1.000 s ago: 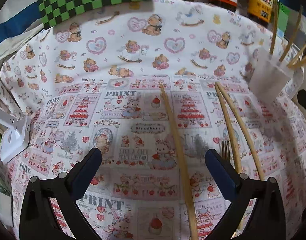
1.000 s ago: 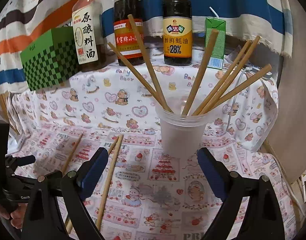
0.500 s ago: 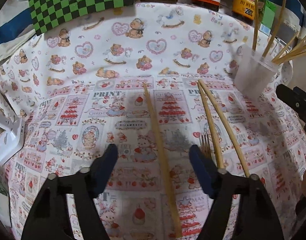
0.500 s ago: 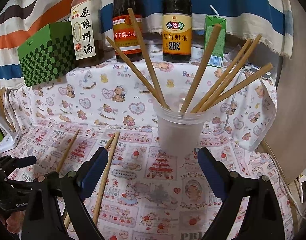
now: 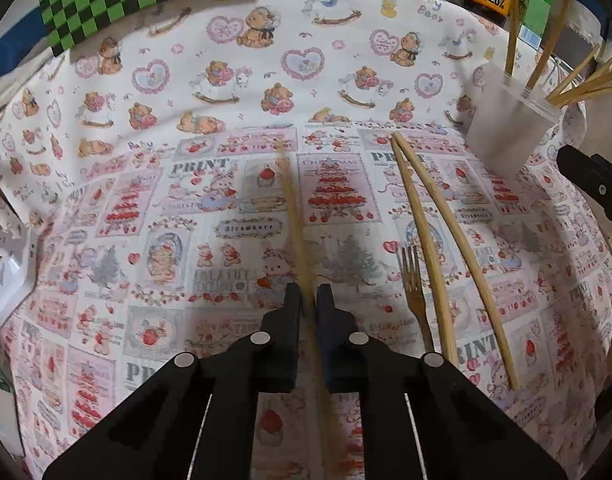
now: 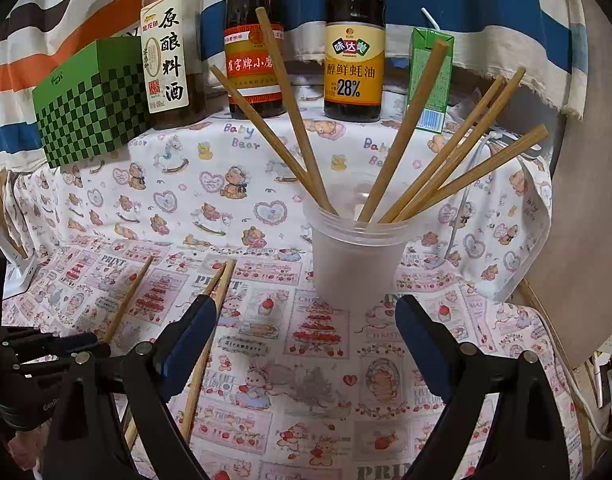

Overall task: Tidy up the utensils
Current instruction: 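Lower the left tool and close it on a chopstick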

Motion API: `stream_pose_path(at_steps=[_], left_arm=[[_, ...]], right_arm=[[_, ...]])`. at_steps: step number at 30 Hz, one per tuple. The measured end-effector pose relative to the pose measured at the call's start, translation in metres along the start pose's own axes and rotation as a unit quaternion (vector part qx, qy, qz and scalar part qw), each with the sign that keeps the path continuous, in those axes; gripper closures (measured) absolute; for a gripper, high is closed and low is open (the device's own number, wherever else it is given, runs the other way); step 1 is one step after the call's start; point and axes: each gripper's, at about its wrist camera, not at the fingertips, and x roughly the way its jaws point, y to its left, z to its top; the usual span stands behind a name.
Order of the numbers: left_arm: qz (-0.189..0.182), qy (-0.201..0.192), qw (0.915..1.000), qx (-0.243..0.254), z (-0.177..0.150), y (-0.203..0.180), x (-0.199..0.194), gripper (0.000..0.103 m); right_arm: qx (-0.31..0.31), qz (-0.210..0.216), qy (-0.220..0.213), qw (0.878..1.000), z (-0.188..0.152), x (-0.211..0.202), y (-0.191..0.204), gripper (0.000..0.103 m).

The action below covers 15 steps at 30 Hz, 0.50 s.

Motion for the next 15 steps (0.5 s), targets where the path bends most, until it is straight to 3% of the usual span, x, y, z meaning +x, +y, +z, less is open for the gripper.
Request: stream_pose_path(at_steps=[6,11,15], left_arm=[[-0.005,-0.062,0.9979,-0.017,0.004,0.009,-0.026,0.097],[0.0,-0.126,0.9915,-0.031,0.007,0.018,-0.049,0.097],[0.013,-0.157,0.987,-0.034,0.008,0.024,-0.06,0.097]], right_arm=[[0.002,0.008,0.004,1.0,0.0,-0.001,0.0,0.011],[-0.006,0.041,0.022,0.999,-0.004,0.003,0.007,0.011],[-0.023,0.101,0.069,0.992,-0.012,0.012,0.021,0.026]])
